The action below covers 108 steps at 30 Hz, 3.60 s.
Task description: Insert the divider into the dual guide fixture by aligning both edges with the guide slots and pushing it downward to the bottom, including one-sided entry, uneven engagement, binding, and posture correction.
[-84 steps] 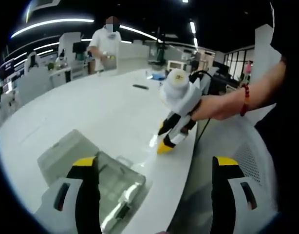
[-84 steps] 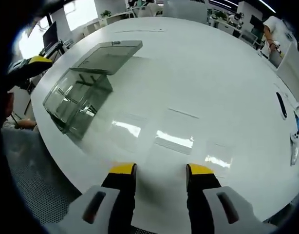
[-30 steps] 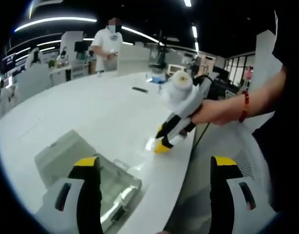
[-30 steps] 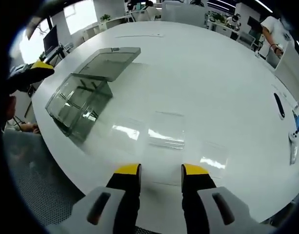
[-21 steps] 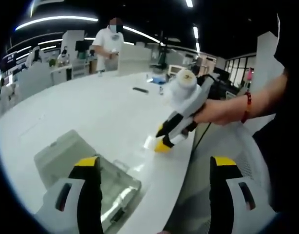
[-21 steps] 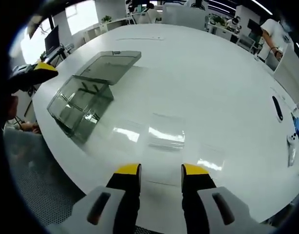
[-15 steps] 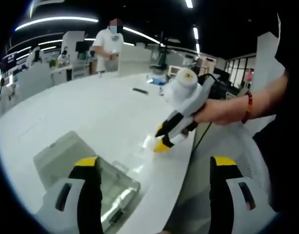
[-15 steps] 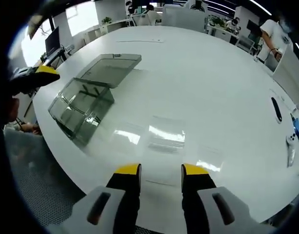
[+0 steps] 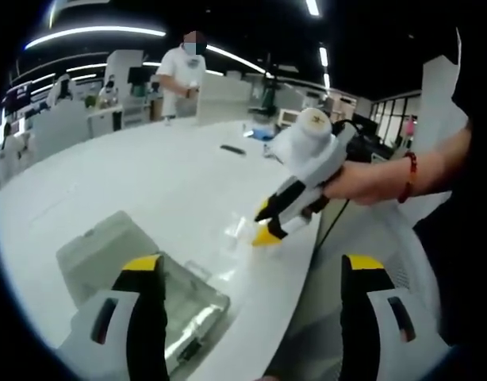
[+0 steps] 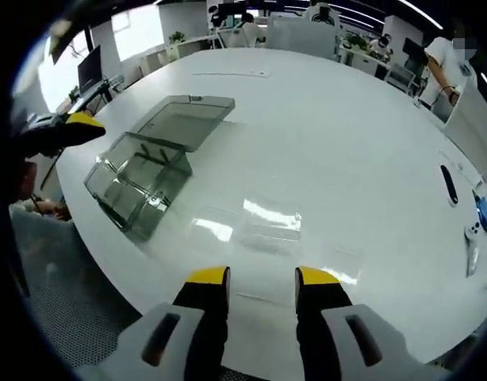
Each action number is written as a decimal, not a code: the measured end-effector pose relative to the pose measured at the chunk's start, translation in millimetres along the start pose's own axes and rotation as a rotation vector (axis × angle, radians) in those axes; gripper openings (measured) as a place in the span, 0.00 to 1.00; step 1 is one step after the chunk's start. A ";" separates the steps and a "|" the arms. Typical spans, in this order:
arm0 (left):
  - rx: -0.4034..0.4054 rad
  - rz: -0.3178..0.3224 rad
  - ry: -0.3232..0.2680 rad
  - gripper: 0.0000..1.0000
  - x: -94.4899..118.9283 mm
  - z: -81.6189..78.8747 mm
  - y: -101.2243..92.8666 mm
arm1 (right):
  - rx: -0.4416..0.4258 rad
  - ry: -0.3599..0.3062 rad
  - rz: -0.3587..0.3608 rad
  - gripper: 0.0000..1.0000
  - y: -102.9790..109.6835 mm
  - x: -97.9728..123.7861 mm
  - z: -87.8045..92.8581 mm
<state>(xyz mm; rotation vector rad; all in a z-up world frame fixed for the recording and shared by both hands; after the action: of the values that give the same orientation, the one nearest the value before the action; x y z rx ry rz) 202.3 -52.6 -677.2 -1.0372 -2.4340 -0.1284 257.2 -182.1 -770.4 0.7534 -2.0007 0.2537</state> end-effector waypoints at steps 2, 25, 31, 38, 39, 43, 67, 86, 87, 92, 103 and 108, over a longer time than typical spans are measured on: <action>0.002 -0.005 0.000 0.90 -0.1 0.3 1.0 | 0.001 -0.003 -0.002 0.29 0.7 0.9 -1.2; 0.047 -0.032 -0.009 0.87 -4.3 -0.9 8.0 | 0.018 -0.050 -0.031 0.29 10.8 9.0 -13.8; 0.093 -0.036 -0.032 0.85 -0.9 -2.9 12.3 | 0.020 -0.070 -0.039 0.29 13.9 10.9 -17.0; 0.129 -0.034 -0.077 0.82 -0.6 -9.5 12.2 | 0.050 -0.095 -0.037 0.29 16.0 13.6 -24.1; 0.129 -0.036 -0.078 0.83 -0.9 -9.8 12.4 | 0.053 -0.098 -0.038 0.29 15.9 13.8 -24.9; 0.142 -0.039 -0.098 0.83 -1.2 -12.7 12.1 | 0.054 -0.115 -0.043 0.29 16.6 15.9 -29.0; 0.347 -0.059 -0.177 0.76 -0.1 -19.3 23.1 | 0.114 -0.232 -0.039 0.29 25.7 31.4 -52.9; 0.412 -0.087 -0.197 0.67 0.1 -19.3 33.6 | 0.174 -0.304 -0.088 0.29 47.4 36.5 -61.1; 0.414 -0.088 -0.195 0.66 -0.2 -18.8 33.8 | 0.175 -0.305 -0.089 0.29 47.9 36.7 -61.2; 0.427 -0.083 -0.191 0.62 -2.0 -18.5 33.2 | 0.195 -0.314 -0.097 0.29 49.9 39.6 -63.3; 0.484 -0.120 -0.212 0.56 -0.7 -21.0 42.2 | 0.230 -0.324 -0.106 0.29 55.0 44.0 -65.3; 0.515 -0.130 -0.224 0.51 -0.6 -21.9 45.7 | 0.236 -0.329 -0.120 0.29 59.2 44.5 -65.6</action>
<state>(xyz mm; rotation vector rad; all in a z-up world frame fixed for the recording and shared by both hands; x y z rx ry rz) 243.3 -26.6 -662.9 -0.6891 -2.5260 0.5707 252.3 -123.2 -691.1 1.1213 -2.2471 0.3151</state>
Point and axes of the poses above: the point that each gripper's makers call its tool centre point, and the gripper's own axes: x roughly backward along the fingers, y roughly to its left, z roughly out of its underside, the point moved 2 cm from there along x, roughly backward along the fingers, and after that the axes turned 9 degrees about -z, right-handed, at the moved point
